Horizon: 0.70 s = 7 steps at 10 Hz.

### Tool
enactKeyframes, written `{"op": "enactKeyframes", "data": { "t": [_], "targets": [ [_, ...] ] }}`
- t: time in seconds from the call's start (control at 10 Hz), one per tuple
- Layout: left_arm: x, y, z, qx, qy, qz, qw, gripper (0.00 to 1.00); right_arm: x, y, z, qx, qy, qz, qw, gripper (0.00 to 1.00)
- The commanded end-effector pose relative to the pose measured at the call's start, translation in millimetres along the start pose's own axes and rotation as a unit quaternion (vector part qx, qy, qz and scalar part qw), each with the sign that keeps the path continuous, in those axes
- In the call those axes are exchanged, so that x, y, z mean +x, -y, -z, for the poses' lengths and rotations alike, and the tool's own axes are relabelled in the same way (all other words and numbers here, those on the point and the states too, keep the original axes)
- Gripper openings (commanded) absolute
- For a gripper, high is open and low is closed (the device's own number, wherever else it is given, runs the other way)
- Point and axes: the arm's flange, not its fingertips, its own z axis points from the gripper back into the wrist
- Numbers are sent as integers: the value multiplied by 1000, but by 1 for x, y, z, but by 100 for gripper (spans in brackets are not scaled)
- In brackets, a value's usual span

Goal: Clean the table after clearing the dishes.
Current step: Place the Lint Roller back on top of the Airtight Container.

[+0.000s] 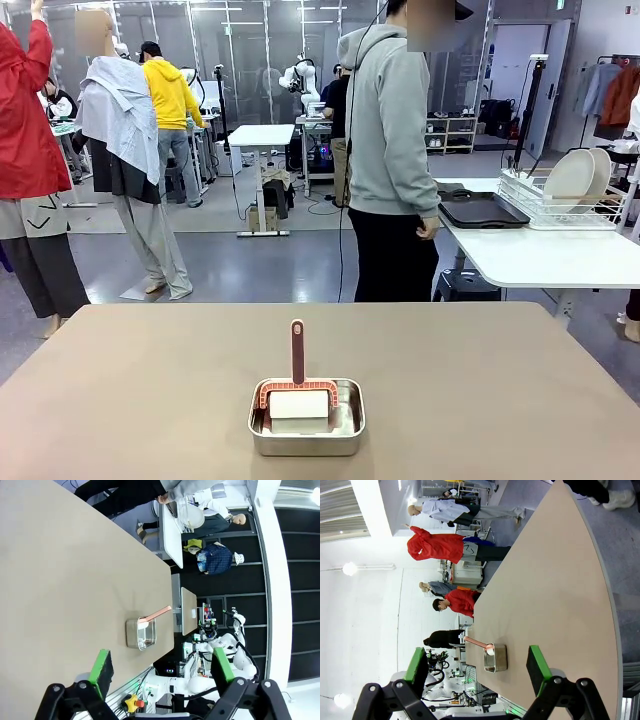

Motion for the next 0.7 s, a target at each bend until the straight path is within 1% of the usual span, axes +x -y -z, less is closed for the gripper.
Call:
{"op": "enactKeyframes", "data": {
  "t": [0.0,0.6],
  "targets": [
    [-1,3,-3,-7,3,6,1000,100,-4,-2,-2,-4,-5,-4,1000,100],
    [-1,3,-3,-7,3,6,1000,100,-4,-2,-2,-4,-5,-4,1000,100]
  ]
}}
